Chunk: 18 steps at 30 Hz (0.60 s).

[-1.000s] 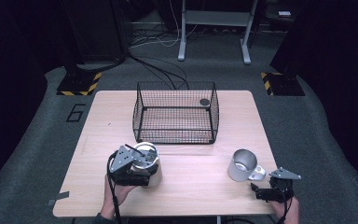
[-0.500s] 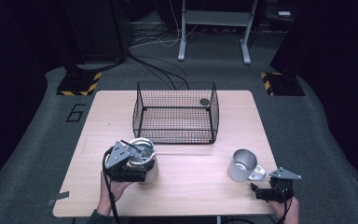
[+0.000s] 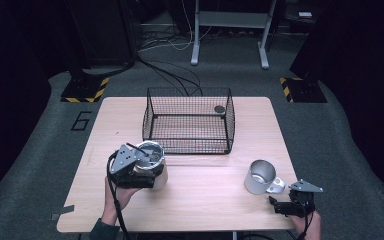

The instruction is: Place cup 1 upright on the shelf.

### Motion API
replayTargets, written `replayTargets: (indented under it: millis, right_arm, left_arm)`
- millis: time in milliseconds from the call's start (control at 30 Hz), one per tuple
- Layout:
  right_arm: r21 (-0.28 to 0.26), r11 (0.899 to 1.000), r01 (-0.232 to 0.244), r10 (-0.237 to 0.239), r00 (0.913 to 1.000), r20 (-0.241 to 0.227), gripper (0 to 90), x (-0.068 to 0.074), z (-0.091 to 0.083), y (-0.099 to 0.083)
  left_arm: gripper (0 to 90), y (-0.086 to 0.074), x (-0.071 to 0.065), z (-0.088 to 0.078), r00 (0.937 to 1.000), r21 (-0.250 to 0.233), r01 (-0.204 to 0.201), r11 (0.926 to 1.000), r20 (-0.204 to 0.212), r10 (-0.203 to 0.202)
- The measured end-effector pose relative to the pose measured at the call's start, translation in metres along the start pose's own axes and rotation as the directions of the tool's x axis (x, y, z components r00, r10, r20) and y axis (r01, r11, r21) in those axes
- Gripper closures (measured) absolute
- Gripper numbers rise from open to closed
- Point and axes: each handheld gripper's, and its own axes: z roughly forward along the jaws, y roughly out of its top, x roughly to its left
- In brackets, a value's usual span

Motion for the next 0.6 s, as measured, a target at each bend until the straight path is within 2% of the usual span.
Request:
replayTargets:
  millis: [233,600]
  right_arm:
    - [0.0,1.0,0.0,0.0,1.0,0.001,0.0,0.0,0.0,0.0]
    - [0.0,1.0,-0.002,0.002,1.0,0.003,0.0,0.0,0.0,0.0]
  left_arm:
    - [3.8,0.01,0.008,-0.002,0.9999,-0.011,-0.003,0.9999,-0.016,0.003]
    - [3.8,0.021,0.014,0.002,0.9999,-0.004,-0.007,1.0,-0.01,0.007]
